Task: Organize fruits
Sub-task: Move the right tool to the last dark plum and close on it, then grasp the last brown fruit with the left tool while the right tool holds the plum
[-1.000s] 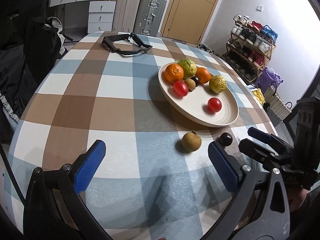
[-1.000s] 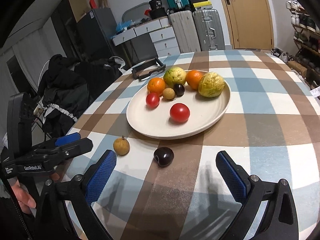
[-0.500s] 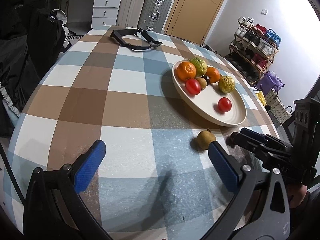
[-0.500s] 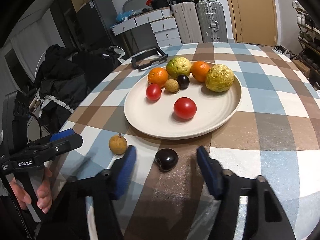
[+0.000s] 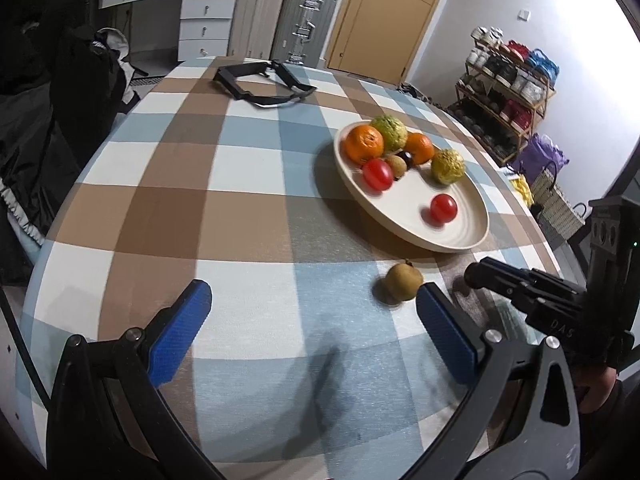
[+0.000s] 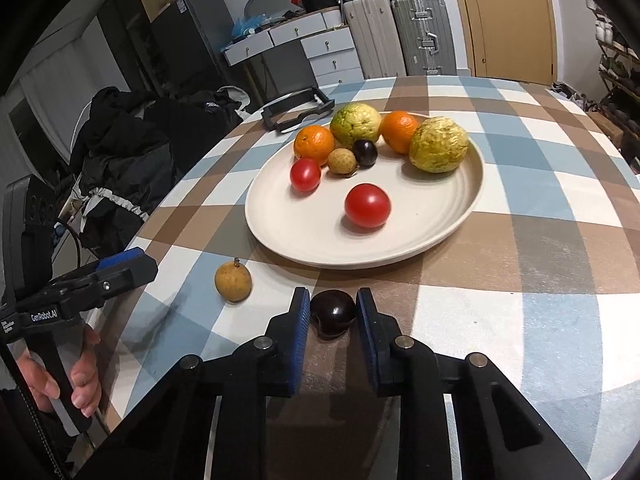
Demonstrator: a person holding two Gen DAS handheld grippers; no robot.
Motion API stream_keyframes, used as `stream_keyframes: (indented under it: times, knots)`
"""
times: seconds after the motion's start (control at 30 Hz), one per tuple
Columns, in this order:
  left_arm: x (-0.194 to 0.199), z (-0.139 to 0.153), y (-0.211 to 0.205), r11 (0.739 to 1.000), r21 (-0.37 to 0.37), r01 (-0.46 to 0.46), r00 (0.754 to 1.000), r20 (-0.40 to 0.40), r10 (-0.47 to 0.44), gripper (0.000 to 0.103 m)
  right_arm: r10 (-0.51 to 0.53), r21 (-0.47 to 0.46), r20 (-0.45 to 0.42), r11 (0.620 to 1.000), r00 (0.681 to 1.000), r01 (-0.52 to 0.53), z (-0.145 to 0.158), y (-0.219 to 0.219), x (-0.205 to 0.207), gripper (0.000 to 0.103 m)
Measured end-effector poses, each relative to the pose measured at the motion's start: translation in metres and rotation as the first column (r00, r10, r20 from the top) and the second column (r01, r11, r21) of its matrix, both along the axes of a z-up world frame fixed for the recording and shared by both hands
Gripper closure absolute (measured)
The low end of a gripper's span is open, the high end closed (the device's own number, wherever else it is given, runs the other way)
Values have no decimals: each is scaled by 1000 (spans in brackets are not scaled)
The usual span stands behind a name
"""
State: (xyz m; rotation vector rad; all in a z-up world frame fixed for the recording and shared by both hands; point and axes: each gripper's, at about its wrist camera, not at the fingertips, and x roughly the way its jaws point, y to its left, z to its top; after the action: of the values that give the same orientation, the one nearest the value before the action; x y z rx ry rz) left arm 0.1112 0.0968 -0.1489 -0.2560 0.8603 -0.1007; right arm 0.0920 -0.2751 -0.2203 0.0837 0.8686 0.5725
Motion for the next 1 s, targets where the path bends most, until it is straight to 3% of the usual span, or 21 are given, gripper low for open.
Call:
stream_keyframes:
  times: [0.43,0.6,0.73,0.97,1.0]
  knots:
    - [18,-7,-53,991,59,122,992,-41,-120,3,-48,45,50,998,998,46,12,-46,-20,79]
    - [21,-8,-76,973,128,191,981,-45,-187,23,-74,51,49,996,996,71,10,-60,-23,78]
    - [25,-10,-82,972,98,215,976,-59,-210,36,-85,68,49,994,995,81,9,-69,-24,79]
    - [32,-15,-85,968,78,237,970,-82,-231,78,-80,73,57,994,995,76,10,-73,-27,79]
    - [32,-15,-85,968,75,239,969,-85,-233,78,-83,71,58,994,995,79,10,-72,-27,79]
